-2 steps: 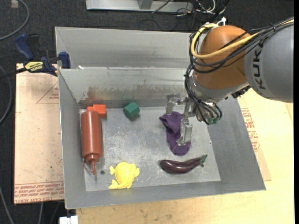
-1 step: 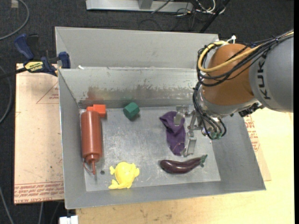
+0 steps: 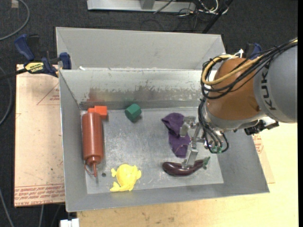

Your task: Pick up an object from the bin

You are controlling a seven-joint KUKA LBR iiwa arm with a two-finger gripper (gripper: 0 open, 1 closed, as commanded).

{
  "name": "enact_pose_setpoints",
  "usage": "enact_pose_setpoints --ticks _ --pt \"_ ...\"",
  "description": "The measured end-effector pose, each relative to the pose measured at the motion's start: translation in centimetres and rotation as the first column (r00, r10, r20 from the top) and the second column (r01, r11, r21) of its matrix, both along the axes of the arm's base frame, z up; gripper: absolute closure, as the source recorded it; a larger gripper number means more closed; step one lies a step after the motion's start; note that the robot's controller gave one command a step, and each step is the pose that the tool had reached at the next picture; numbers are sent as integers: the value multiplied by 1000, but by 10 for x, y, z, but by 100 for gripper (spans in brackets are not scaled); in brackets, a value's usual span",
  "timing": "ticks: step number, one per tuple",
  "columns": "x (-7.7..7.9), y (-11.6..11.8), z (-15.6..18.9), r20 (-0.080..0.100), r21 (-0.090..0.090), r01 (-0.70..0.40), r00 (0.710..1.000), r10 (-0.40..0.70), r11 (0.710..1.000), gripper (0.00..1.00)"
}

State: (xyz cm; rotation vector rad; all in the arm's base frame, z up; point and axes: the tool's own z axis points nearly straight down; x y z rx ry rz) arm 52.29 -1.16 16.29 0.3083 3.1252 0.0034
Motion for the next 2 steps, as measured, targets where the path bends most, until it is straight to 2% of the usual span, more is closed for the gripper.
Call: enact_pose_setpoints --ticks 1,2 --pt "-23 -17 -66 5 -2 -391 920 391 920 0" --pt "-35 -16 -93 1 1 -307 952 307 952 100"
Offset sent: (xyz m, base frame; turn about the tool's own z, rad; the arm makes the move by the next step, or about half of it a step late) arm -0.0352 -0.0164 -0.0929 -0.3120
